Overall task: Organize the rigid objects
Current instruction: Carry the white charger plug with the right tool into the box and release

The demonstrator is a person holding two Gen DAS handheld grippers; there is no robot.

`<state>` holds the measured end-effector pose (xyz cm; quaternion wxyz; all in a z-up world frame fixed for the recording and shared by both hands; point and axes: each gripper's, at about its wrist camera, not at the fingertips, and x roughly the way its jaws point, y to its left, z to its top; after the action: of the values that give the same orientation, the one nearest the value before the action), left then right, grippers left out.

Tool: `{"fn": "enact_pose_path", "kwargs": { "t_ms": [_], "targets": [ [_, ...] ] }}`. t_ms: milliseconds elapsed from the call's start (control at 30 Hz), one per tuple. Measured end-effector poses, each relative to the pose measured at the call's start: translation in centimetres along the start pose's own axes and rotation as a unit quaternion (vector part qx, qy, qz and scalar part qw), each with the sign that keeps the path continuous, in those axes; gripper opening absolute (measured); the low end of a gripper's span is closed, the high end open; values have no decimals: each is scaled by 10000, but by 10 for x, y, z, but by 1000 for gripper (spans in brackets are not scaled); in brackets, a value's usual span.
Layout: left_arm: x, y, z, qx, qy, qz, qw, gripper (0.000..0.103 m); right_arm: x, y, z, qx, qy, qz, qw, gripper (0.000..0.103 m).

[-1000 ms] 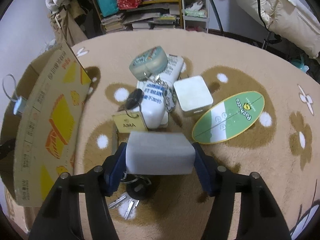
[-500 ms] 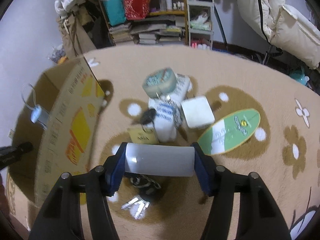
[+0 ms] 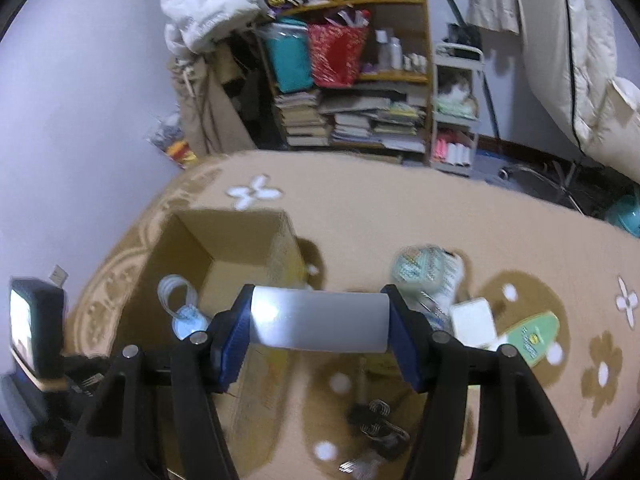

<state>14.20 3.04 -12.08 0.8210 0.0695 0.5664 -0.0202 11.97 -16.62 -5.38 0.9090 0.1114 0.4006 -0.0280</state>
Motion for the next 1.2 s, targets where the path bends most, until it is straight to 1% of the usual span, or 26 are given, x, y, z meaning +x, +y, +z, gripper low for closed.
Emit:
{"fn": "enact_pose_path", "kwargs": {
  "t_ms": [67,233,433,533,733,800,1067,1200],
  "targets": [
    [0,0,0,8,-5,3,10000,12,1,13,10,-99,-36,125,9999,66],
    [1,1,0,25,-14,20,10000,12,5,40,26,-343,-128,253,9990,66],
    [2,1,0,16,-13,7,10000,12,16,51,35,-186,-8,629,9978,66],
    [2,1,0,1,-15,-9,10000,12,27,52,35,-79,159,753,9970,66],
    [2,3,-1,-41,-14,-75,10000,12,46,49,26,46,486,769,9958,66],
    [2,2,-1,-37,-17,-68,10000,12,47,52,24,-64,474,678,9966,66],
    [2,3,-1,-23,-16,-61,10000,12,45,55,27,-162,532,609,9966,66],
    [1,2,-1,-10,-21,-54,10000,12,45,54,27,-126,552,700,9959,69]
  ]
}}
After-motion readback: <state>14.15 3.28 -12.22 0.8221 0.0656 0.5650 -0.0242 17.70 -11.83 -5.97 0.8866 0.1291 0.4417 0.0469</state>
